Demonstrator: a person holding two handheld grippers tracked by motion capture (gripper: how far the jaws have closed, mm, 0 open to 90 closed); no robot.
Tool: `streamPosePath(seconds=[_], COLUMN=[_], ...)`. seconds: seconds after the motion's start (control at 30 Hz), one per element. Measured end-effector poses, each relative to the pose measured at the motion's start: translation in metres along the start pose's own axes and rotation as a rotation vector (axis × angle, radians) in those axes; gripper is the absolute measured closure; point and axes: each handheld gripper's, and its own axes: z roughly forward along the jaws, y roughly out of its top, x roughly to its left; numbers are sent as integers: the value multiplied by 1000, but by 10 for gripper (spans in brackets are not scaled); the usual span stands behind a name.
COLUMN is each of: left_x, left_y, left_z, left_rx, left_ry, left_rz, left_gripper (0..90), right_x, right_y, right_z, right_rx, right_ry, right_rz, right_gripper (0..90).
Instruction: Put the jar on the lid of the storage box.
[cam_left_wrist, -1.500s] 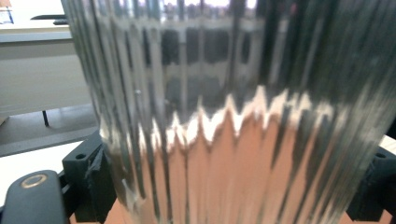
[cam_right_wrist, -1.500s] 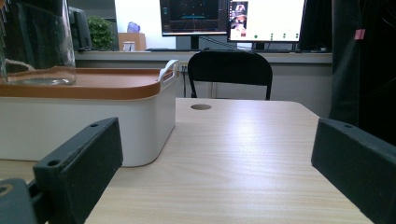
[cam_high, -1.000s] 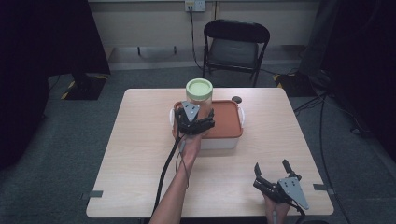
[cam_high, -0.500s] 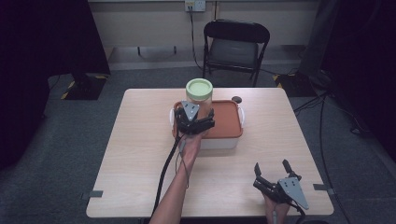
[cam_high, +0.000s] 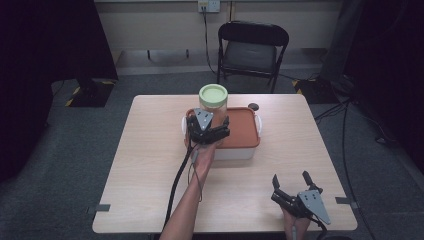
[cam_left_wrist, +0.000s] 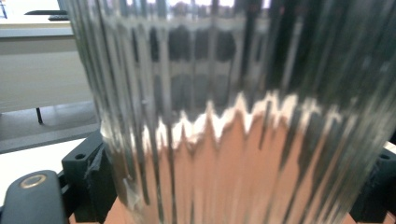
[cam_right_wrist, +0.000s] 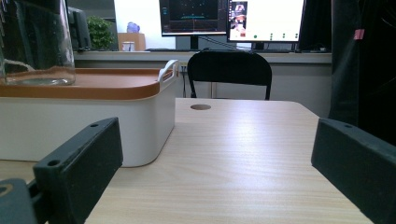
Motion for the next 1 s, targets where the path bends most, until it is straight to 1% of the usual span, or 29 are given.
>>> streamPosePath(seconds=[0.07,0.1,0.17,0.3,0.37,0.4,0.5,0.67,0.7,0.8,0.83,0.93,1.0], left_x=[1,1,2,3,2,1,0,2,1,1,0,1,1], left_y=[0,1,1,0,0,-1,-1,-1,-1,-1,-1,-1,0], left_z=[0,0,-1,1,1,2,2,2,2,1,1,1,0], left_rx=[-9,-22,-35,-38,-42,-49,-53,-55,-54,-56,-58,-61,-61], left_ry=[-6,-8,-3,-13,-11,-17,-22,-28,-24,-34,-30,-35,-30], left_rz=[-10,-17,-10,-26,-20,-18,2,-4,-2,4,7,-7,-4], left_gripper=[80,68,53,12,5,0,0,0,0,0,0,0,0], right_x=[0,0,0,0,0,0,0,0,0,0,0,0,0], right_y=[0,0,0,0,0,0,0,0,0,0,0,0,0], right_z=[0,0,0,0,0,0,0,0,0,0,0,0,0], right_rx=[0,0,0,0,0,0,0,0,0,0,0,0,0], right_ry=[0,0,0,0,0,0,0,3,3,3,3,3,3], right_rz=[0,0,0,1,1,1,1,1,1,0,0,0,0], right_gripper=[13,12,12,13,13,13,12,12,13,12,13,12,12])
